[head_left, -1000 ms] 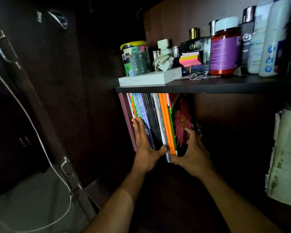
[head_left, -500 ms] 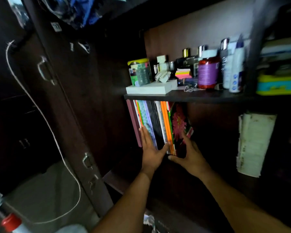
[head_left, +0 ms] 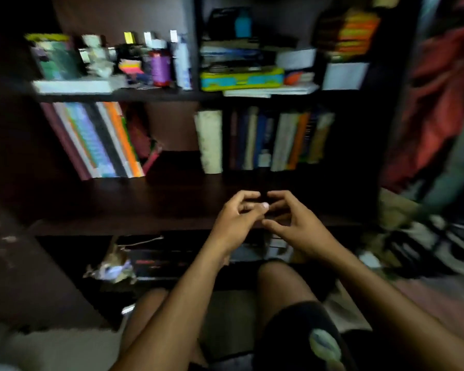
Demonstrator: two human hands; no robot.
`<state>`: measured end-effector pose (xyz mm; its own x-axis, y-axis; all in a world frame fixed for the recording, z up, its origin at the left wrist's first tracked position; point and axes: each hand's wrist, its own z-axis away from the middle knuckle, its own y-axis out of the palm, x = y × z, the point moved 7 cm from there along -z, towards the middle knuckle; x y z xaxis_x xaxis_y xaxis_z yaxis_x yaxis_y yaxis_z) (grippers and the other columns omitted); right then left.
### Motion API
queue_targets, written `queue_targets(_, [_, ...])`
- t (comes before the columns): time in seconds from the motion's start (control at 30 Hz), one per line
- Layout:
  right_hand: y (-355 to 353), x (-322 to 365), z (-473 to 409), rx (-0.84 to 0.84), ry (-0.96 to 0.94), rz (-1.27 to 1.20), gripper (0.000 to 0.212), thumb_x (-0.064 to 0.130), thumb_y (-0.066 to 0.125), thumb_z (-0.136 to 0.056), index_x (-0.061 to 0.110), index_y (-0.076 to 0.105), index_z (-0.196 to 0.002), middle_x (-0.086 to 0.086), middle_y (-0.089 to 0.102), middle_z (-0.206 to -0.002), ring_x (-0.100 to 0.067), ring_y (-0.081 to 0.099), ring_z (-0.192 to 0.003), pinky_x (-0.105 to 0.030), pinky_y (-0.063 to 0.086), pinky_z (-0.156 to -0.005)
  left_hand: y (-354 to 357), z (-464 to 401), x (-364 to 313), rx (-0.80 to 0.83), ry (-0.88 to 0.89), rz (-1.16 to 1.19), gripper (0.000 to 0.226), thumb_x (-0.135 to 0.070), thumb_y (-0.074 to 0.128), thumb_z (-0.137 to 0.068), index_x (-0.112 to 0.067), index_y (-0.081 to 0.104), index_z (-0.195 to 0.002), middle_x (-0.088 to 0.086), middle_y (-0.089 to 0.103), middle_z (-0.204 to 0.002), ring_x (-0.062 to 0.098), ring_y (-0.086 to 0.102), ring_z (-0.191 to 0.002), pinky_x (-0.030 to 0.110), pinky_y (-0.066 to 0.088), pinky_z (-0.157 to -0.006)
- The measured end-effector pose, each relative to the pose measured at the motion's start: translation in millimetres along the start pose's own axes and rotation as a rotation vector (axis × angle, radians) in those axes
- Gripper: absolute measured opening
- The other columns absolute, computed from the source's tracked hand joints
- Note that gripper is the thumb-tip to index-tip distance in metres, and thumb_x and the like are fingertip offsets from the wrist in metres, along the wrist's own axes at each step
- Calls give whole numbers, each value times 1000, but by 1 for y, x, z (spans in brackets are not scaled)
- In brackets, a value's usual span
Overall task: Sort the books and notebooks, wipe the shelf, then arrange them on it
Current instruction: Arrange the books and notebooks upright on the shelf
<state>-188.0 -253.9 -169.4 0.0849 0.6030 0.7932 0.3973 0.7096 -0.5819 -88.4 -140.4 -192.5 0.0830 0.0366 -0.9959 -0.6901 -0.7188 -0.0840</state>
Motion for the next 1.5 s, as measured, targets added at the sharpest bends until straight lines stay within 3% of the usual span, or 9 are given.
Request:
queue_targets(0.2, [-143,-55,137,-250,248,285,64,35,76,-89,29,41,-142,10,69,-102,-6,67,-85,-32,54,-79,171,24,-33,420,62,-84,37,-40,75,-89,-28,64,-122,-5,75,-105,16,72,-101,40,56,-95])
queue_targets(0.33, [-204,-65,229,-358,400,390,60,39,74,-88,32,42,-139,12,69,-98,-3,67,-78,-37,57,-79,265,57,-44,672,124,-187,51,-61,76,-72,-38,65,-115,-7,73,-109,12,69,-106,35,54,-95])
queue_targets(0.67, [-244,-67,448,-611,634,432,51,45,75,-85,35,52,-129,15,68,-99,-5,68,-87,-38,56,-86,425,179,-45,1156,253,-272,66,-30,78,-88,-33,44,-145,-5,54,-139,6,59,-121,32,52,-103])
queue_targets(0.97, [-223,-62,494,-670,670,390,45,44,73,-87,33,56,-127,13,67,-101,-4,65,-88,-29,55,-82,445,201,-30,1202,322,-381,71,-29,77,-88,-41,38,-146,-10,50,-141,-10,53,-117,9,45,-91])
queue_targets(1.07, [-284,-39,515,-894,642,403,22,28,74,-90,30,64,-109,10,71,-84,-3,65,-73,-18,51,-70,443,192,-21,1179,265,-362,84,-28,79,-87,-36,28,-154,-8,50,-142,-6,55,-119,9,46,-90])
queue_targets(1.17, [-373,-48,545,-1083,686,526,8,29,69,-93,26,66,-100,4,73,-85,-14,68,-77,-29,53,-74,449,193,-13,1200,201,-349,101,-40,85,-79,-36,21,-157,-4,50,-144,-1,58,-120,21,52,-97])
queue_targets(1.23, [-422,-91,561,-1083,901,533,23,41,59,-99,20,66,-102,-3,72,-98,-20,66,-89,-36,51,-82,454,199,-10,1212,163,-351,112,-55,85,-65,-38,21,-156,-2,51,-142,3,58,-122,33,52,-104])
queue_targets(1.37, [-462,-168,564,-888,1197,351,75,64,29,-103,2,61,-128,-18,60,-135,-33,59,-118,-43,43,-102,469,221,-6,1280,87,-315,108,-56,80,-58,-31,31,-151,-9,55,-134,-8,61,-112,17,51,-95])
queue_targets(1.5, [-475,-215,551,-714,1326,258,99,90,27,-84,16,59,-140,-13,50,-151,-36,51,-133,-46,38,-109,478,227,2,1344,23,-315,100,-64,81,-58,-32,46,-146,-11,55,-141,-11,59,-117,19,50,-101])
